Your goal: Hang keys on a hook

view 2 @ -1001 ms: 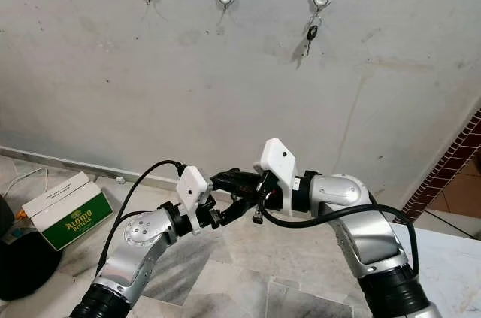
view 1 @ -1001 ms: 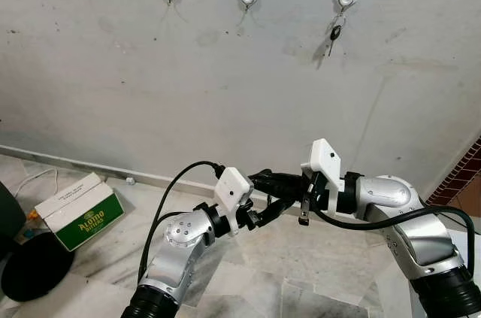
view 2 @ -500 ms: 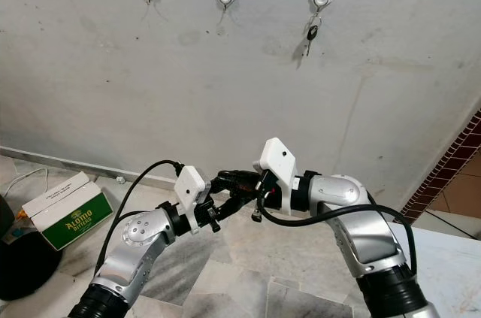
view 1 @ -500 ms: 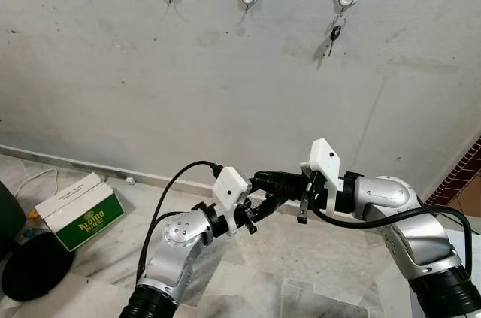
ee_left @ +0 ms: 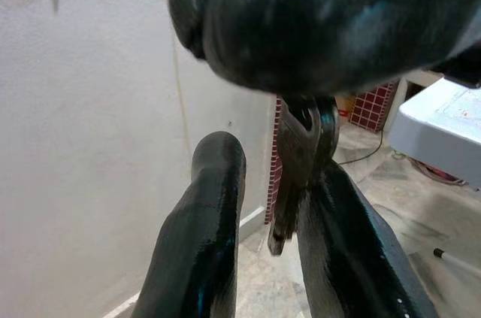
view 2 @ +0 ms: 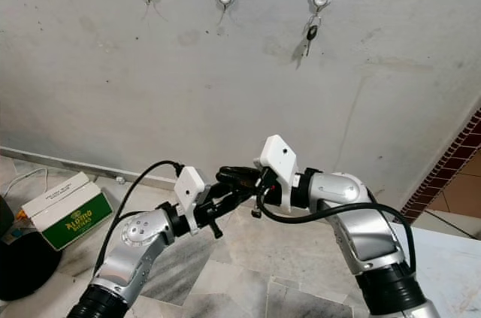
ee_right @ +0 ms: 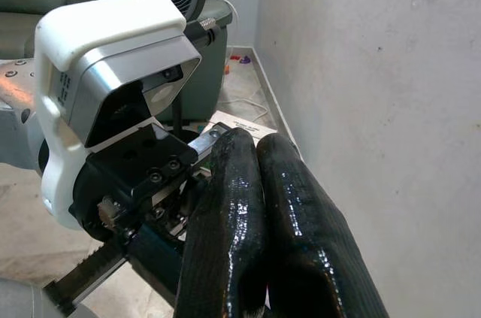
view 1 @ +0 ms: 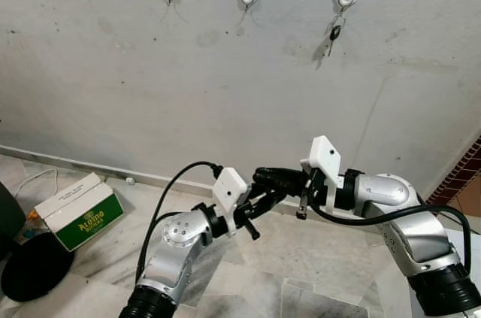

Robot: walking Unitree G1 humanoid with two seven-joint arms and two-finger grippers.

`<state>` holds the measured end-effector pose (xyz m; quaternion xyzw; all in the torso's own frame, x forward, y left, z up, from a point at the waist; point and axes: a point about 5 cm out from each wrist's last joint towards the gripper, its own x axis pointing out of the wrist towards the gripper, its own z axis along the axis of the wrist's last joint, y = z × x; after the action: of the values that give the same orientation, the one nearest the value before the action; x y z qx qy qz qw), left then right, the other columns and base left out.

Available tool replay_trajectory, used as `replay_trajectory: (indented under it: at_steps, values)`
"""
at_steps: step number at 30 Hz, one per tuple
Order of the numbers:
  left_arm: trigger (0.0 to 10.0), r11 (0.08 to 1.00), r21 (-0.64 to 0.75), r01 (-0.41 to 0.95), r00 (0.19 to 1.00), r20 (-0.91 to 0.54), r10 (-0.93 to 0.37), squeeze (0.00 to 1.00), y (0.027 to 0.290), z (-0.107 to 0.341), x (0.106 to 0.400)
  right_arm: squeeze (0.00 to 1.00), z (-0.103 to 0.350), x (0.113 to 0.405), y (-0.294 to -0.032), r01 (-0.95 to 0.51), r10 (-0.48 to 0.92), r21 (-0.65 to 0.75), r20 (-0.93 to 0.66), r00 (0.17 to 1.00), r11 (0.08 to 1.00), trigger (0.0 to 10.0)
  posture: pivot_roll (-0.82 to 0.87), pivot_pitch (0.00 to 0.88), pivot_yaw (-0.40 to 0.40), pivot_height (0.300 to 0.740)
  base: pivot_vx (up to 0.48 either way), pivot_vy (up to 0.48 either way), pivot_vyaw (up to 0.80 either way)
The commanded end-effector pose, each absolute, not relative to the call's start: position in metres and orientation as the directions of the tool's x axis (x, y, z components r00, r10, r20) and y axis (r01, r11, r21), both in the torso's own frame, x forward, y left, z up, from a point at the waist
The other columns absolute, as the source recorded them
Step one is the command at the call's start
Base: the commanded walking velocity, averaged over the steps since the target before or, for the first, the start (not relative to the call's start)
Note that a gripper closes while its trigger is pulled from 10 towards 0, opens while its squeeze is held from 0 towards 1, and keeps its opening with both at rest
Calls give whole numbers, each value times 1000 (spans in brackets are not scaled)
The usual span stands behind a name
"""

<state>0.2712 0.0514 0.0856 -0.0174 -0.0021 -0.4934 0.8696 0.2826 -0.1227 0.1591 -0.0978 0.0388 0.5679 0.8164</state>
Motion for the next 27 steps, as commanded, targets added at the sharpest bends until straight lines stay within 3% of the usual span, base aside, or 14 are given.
replay_trajectory:
  at_steps: [1, 26, 27]
  values:
    - [0, 506, -15, 862, 506, 37, -862, 0, 51, 91, 272, 0, 164, 286, -124, -928, 916, -139, -164, 367, 347, 10000, -64, 0, 57, 740, 0, 0, 0]
    - [0, 494, -13, 870, 493, 56, -868, 0, 50, 97, 272, 0, 164, 287, -122, -923, 913, -138, -153, 377, 358, 10000, -61, 0, 64, 740, 0, 0, 0]
    - [0, 492, -13, 870, 492, 56, -869, 0, 50, 97, 272, 384, 163, 287, -122, -925, 915, -133, -151, 375, 357, 10000, -61, 0, 64, 740, 0, 0, 0]
